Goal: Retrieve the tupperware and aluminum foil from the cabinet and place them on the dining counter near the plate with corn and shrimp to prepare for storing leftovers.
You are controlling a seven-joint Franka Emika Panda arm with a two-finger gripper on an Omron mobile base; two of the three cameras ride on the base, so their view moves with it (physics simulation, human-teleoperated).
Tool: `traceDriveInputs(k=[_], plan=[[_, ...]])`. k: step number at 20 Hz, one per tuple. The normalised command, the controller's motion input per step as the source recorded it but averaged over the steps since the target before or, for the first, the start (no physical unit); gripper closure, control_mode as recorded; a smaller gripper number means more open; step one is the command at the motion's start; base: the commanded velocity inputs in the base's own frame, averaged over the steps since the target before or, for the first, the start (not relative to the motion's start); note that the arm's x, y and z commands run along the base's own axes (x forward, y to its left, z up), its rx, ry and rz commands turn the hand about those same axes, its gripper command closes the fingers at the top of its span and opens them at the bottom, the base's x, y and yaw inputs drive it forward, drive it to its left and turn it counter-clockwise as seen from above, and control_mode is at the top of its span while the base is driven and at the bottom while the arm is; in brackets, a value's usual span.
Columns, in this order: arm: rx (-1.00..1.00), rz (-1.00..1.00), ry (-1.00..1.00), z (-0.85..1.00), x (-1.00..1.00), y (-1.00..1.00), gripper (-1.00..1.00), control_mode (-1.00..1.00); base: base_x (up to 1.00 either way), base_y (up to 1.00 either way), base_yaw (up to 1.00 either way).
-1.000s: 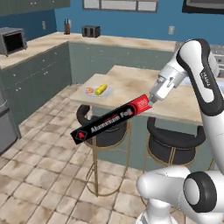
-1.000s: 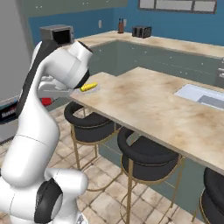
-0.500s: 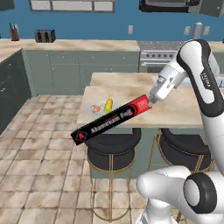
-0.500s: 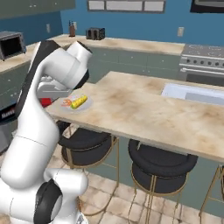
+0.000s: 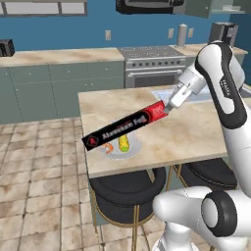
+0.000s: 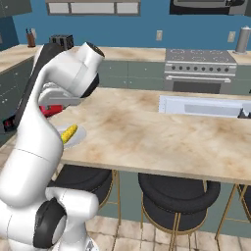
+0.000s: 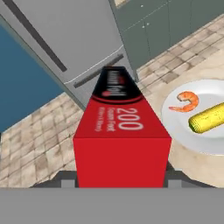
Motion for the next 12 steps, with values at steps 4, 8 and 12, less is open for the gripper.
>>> traceDriveInputs(k=[4, 8, 12], plan=[[0.0, -0.39, -0.39, -0.03, 0.46, -0.2, 1.0, -1.0, 0.0, 0.0, 0.0], [0.0, -0.33, -0.41, -0.49, 0.14, -0.36, 1.0, -1.0, 0.0, 0.0, 0.0], [0.0, -0.27, -0.09, -0.76, 0.57, -0.3, 1.0, -1.0, 0.0, 0.0, 0.0]])
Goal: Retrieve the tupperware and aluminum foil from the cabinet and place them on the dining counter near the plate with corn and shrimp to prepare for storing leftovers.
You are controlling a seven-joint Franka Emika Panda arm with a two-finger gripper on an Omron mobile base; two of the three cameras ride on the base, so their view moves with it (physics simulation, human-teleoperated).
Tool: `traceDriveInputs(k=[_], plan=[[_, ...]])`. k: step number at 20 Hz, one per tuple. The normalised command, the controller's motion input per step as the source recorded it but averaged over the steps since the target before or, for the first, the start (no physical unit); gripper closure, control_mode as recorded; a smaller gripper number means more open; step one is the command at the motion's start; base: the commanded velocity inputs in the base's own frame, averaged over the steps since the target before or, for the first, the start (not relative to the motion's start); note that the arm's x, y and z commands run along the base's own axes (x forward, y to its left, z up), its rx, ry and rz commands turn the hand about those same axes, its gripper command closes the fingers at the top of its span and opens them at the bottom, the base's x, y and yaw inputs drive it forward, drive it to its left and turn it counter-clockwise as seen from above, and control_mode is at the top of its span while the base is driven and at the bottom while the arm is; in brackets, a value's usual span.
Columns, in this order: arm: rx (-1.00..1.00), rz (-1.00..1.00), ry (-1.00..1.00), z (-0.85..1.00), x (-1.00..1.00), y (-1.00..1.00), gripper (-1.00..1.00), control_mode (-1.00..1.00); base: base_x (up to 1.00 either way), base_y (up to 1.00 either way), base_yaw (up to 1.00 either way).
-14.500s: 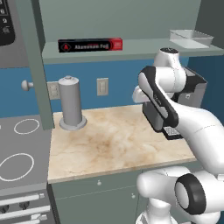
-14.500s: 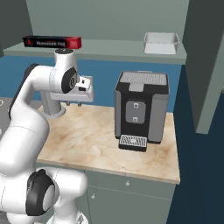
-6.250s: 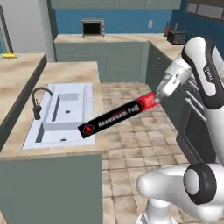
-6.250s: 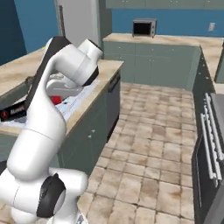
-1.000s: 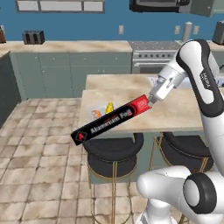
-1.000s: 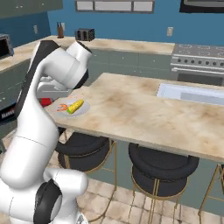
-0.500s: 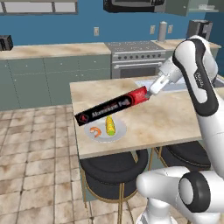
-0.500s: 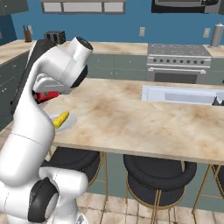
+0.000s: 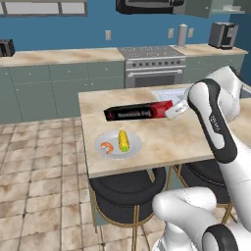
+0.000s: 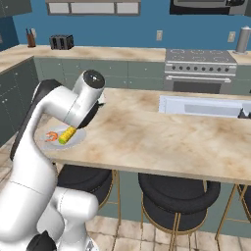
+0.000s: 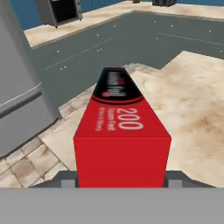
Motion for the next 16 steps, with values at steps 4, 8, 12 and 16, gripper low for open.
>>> traceDriveInputs(k=[4, 8, 12, 16], plan=[[0.0, -0.22, 0.18, -0.83, 0.94, -0.5, 1.0, -1.0, 0.0, 0.0, 0.0], [0.01, -0.13, 0.05, -0.56, 0.68, -0.44, 1.0, -1.0, 0.0, 0.0, 0.0], [0.02, -0.08, 0.0, -0.37, 0.51, -0.3, 1.0, -1.0, 0.0, 0.0, 0.0], [0.0, -0.08, 0.0, -0.44, 0.35, -0.19, 1.0, -1.0, 0.0, 0.0, 0.0]])
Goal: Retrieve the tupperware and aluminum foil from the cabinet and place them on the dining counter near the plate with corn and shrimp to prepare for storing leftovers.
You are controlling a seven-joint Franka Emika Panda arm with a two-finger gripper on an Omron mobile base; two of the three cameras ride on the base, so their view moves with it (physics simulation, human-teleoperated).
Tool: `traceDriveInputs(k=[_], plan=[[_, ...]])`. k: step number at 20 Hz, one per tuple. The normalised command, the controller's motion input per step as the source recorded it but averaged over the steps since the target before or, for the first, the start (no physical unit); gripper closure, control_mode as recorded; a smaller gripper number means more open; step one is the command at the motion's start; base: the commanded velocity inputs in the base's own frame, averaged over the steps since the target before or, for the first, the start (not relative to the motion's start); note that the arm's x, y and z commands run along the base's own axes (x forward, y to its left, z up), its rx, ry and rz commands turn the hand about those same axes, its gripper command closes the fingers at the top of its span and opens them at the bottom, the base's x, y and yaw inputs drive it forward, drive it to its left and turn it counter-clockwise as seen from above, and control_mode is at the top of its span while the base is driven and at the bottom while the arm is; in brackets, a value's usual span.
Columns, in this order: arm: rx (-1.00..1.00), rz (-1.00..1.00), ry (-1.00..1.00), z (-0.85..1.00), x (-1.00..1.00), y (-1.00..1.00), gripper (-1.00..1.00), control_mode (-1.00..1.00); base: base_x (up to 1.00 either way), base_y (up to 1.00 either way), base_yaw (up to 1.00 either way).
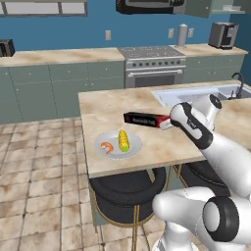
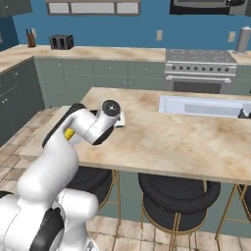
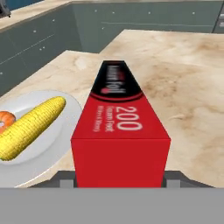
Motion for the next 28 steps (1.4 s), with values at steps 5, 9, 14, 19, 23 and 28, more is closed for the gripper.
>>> traceDriveInputs(k=[5, 9, 14, 19, 23, 28], plan=[[0.0, -0.09, 0.0, -0.54, 0.27, -0.09, 1.0, -1.0, 0.0, 0.0, 0.0], [-0.02, -0.05, 0.1, -0.62, 0.0, 0.12, 1.0, -1.0, 0.0, 0.0, 0.0], [-0.07, -0.02, 0.28, -0.75, -0.09, 0.44, 1.0, -1.0, 0.0, 0.0, 0.0], [-0.07, -0.01, 0.36, -0.64, -0.06, 0.53, 1.0, -1.0, 0.0, 0.0, 0.0], [-0.05, 0.0, 0.38, -0.55, -0.09, 0.4, -1.0, -1.0, 0.0, 0.0, 0.0], [-0.01, 0.0, 0.09, -0.11, -0.92, 0.06, -1.0, -1.0, 0.0, 0.0, 0.0]])
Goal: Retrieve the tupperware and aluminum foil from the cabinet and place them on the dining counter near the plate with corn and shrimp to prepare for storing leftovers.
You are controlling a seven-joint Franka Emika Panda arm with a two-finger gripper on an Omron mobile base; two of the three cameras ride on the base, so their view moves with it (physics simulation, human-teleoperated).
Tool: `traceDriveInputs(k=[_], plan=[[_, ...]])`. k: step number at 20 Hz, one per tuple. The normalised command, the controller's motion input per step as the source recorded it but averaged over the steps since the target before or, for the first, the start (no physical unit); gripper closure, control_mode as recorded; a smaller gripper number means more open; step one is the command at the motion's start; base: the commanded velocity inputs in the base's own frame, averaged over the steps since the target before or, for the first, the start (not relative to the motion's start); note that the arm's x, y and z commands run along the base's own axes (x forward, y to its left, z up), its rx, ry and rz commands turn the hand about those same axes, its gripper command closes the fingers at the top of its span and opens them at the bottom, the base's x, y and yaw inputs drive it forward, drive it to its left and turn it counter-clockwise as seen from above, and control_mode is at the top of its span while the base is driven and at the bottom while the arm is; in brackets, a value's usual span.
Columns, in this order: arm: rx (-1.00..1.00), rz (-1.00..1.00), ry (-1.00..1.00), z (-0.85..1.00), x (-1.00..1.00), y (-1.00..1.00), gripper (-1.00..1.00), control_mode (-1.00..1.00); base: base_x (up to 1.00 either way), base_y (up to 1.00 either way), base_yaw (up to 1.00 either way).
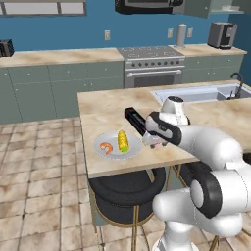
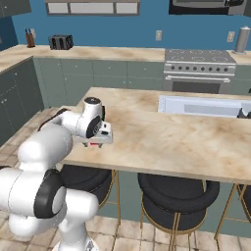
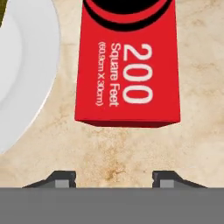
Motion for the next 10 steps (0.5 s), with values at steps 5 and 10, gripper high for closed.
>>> traceDriveInputs(k=[5, 10], plan=[[0.0, -0.01, -0.19, 0.59, -1.0, -0.13, -1.0, -1.0, 0.0, 0.0, 0.0], [0.0, -0.05, -0.37, 0.89, -0.96, -0.09, -1.0, -1.0, 0.0, 0.0, 0.0]])
